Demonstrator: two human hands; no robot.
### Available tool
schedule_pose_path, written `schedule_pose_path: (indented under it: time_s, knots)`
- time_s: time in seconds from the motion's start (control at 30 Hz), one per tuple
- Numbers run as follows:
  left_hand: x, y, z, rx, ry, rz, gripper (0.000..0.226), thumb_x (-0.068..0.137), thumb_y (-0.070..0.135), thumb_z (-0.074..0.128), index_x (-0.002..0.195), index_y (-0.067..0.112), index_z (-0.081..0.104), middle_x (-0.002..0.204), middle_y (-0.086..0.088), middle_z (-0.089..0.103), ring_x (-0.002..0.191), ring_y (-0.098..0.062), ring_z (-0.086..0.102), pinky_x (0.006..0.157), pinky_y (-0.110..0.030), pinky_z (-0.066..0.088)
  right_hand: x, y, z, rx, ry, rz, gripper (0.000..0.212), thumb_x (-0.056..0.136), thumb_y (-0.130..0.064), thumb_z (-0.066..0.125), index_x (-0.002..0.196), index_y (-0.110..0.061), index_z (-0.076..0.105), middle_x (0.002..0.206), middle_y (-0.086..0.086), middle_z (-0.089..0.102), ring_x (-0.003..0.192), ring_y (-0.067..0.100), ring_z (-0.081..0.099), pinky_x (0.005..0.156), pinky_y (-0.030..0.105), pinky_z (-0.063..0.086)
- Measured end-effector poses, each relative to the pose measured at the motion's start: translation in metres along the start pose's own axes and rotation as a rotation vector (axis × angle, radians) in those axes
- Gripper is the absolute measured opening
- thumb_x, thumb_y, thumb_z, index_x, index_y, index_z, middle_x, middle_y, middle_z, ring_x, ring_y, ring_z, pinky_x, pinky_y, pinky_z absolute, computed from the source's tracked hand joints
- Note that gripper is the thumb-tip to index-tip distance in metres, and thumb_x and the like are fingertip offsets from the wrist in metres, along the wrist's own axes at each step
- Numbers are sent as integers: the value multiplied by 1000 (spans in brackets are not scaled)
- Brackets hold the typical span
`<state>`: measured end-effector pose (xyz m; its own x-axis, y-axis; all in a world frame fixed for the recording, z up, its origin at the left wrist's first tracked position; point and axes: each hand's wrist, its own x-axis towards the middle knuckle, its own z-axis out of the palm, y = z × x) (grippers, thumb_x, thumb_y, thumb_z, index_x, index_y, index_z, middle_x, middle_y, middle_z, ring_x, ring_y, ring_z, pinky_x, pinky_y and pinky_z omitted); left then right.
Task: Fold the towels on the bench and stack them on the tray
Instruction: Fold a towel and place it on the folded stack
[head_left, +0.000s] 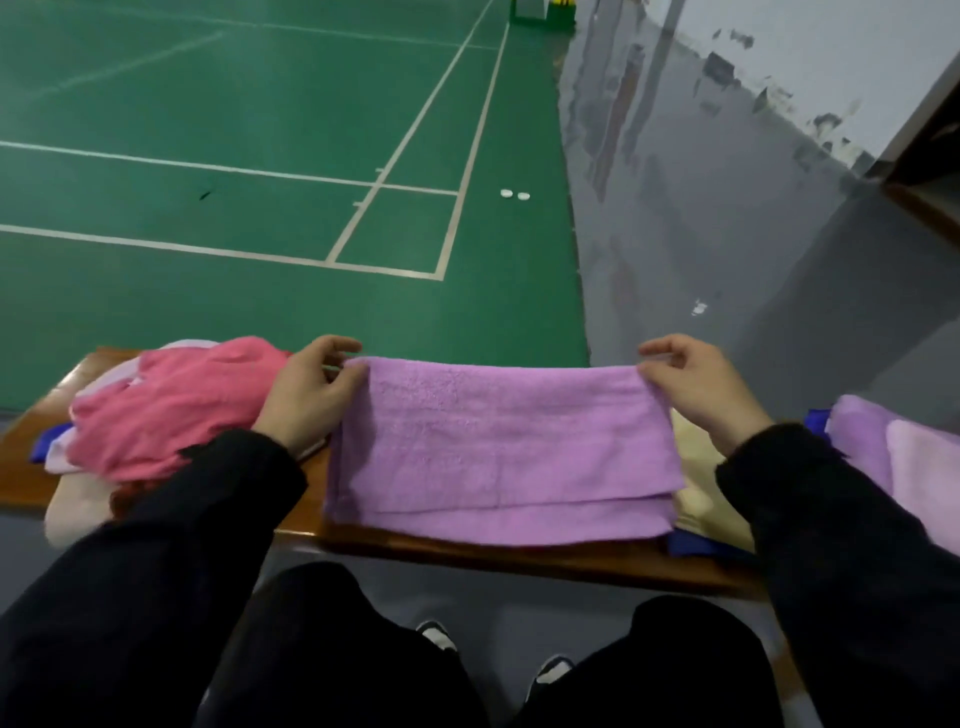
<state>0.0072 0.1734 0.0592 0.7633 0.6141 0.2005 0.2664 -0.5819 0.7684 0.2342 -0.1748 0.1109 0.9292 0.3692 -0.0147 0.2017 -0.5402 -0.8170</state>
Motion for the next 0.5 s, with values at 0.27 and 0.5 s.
schedule_pose_path:
  time_s: [0.27,0.5]
  knots:
    - [-66,-51,40,407,-372,470,26,90,45,65,103,24,72,109,7,67,100,-16,65,91,-30,50,-57,58,47,-603,-390,-308,23,98,-27,61,120,-27,70,121,-12,68,113,11,62,98,28,48]
    - [-77,-61,37,443,-401,582,29,83,44,73,104,25,73,116,9,69,101,-17,70,80,-33,59,-66,74,64,-938,-412,-542,29,107,-34,43,128,-25,60,128,-4,63,110,14,61,90,27,53]
